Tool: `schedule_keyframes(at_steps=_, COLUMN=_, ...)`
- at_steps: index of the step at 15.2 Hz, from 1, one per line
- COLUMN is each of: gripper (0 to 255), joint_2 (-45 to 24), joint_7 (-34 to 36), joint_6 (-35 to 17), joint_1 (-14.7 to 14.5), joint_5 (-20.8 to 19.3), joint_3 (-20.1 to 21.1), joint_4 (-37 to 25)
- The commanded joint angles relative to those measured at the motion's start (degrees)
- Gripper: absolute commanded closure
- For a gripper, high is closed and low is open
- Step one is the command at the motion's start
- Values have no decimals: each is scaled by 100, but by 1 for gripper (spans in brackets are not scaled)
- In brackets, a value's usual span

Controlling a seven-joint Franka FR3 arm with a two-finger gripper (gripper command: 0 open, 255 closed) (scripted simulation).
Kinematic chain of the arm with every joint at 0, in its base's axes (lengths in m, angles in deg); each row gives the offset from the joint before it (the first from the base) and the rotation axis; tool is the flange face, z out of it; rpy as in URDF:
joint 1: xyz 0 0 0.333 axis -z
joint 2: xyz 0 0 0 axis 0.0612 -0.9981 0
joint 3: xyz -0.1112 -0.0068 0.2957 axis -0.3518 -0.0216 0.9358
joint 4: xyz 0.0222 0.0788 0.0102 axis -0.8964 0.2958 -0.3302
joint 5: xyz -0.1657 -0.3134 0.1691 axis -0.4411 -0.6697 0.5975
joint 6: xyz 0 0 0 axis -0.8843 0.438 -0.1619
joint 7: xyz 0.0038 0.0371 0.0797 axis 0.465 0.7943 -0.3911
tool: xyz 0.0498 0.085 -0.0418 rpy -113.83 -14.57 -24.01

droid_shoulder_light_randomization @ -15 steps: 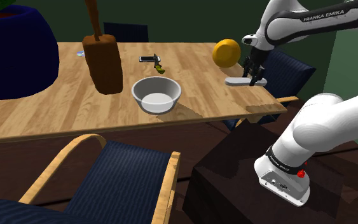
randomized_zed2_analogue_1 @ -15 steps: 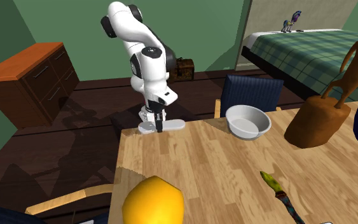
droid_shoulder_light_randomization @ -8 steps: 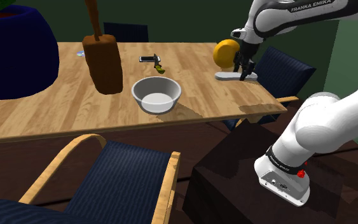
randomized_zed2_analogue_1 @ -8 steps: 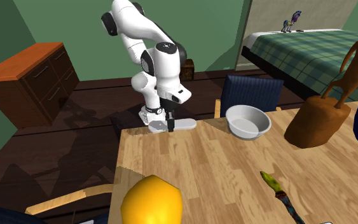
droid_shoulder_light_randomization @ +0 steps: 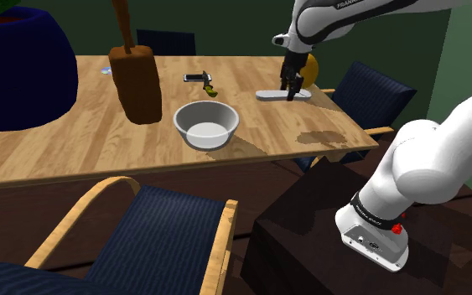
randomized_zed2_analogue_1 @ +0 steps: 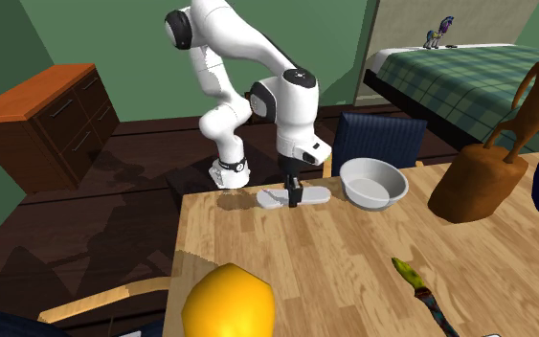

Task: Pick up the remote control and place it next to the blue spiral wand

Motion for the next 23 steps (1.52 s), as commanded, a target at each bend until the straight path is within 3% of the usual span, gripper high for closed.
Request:
schedule_keyframes(at_steps=1, gripper=255, joint_2=-358, joint_7=100, joint_6=-16, joint_1=-149, joint_5=178, joint_3=73, joint_4=-321)
schedule_keyframes(at_steps=11, gripper=255, joint_2=-2322, joint_7=321, joint_6=232, joint_1=-565, joint_5=998, joint_3=329, joint_4=-2411)
schedule_keyframes(at_steps=21, gripper=255, joint_2=-4485, joint_7=579, joint_6=1142, joint_1=-539, joint_5=1603, joint_3=610, joint_4=-5396)
schedule_keyframes(at_steps=23, gripper=255, joint_2=-4508, joint_7=571, joint_6=999, joint_1=-542, joint_5=1612, joint_3=618, joint_4=-5274)
